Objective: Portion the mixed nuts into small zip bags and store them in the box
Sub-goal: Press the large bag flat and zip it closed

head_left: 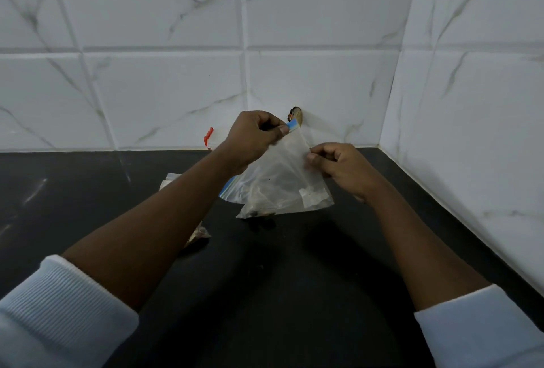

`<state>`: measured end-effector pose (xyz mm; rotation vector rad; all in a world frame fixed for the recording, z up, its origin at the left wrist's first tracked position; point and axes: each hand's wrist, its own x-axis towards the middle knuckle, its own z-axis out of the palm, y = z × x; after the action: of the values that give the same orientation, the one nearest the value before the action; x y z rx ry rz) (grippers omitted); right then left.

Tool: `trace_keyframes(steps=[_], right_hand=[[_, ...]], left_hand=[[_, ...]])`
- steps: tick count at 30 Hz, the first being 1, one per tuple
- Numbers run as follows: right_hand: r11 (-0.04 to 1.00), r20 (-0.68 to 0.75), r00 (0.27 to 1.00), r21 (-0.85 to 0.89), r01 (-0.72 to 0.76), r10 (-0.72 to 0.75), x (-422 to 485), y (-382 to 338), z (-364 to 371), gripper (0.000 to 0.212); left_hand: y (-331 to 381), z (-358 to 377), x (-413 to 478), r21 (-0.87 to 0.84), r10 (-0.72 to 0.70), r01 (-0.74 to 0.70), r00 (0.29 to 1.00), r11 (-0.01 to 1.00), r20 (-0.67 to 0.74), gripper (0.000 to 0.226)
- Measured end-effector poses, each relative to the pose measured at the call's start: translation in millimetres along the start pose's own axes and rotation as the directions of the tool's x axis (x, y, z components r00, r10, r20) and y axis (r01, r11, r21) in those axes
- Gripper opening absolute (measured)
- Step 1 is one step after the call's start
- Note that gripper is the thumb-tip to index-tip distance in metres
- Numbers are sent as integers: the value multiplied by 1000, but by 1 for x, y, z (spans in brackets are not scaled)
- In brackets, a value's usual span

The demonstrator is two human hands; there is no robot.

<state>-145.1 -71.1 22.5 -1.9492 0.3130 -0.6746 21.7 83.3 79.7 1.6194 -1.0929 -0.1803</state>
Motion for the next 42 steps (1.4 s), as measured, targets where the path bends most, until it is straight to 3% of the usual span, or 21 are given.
trace_keyframes(steps=[6, 10, 13, 16, 19, 21, 23, 25, 31, 35, 38, 42], right_hand=[[988, 19, 1000, -153, 15, -12, 0, 3, -3, 5], [1000, -30, 999, -18, 17, -17, 0, -6, 10, 26], [996, -66, 994, -34, 82, -84, 0, -8, 15, 15], [985, 86, 996, -173, -21, 36, -2, 0, 0, 2], [922, 211, 962, -379, -81, 172, -3, 4, -14, 4], [953, 189, 971, -291, -86, 146, -4, -1, -10, 11], [993, 128, 988, -93, -74, 86, -4, -6, 2, 20], [1000, 37, 999, -14, -22, 22, -1, -9, 13, 16], [999, -74, 997, 36, -11, 14, 0, -1, 12, 11], [999, -121, 992, 31, -28, 32, 0, 1, 9, 14], [999, -163, 985, 23, -45, 48, 1, 2, 11, 16], [998, -237, 970, -39, -58, 47, 0, 1, 19, 14]], left_hand=[[-2, -6, 1, 14, -21, 22, 998, 1000, -58, 9], [0, 2, -5, 15, -2, 2, 1000, 1000, 24, 5], [0, 3, -4, 21, 14, -14, 1000, 1000, 22, 6], [-2, -3, 1, 8, 10, -10, 1000, 1000, -28, 8], [-2, -9, 3, 4, -9, 9, 1000, 1000, -13, 7], [-2, -10, 2, -4, -12, 12, 1000, 1000, 22, 5], [-1, -9, 1, -7, 0, 0, 999, 1000, 41, 5], [1, -8, 0, -14, 16, -15, 999, 1000, 51, 5], [-12, -23, -18, 28, -77, 75, 994, 997, 82, 49], [-44, -31, -37, 4, -208, 208, 978, 978, -2, 46], [-60, -31, -49, -44, -304, 306, 952, 951, 42, 48], [-69, -26, -61, -49, -270, 269, 963, 962, -10, 54]])
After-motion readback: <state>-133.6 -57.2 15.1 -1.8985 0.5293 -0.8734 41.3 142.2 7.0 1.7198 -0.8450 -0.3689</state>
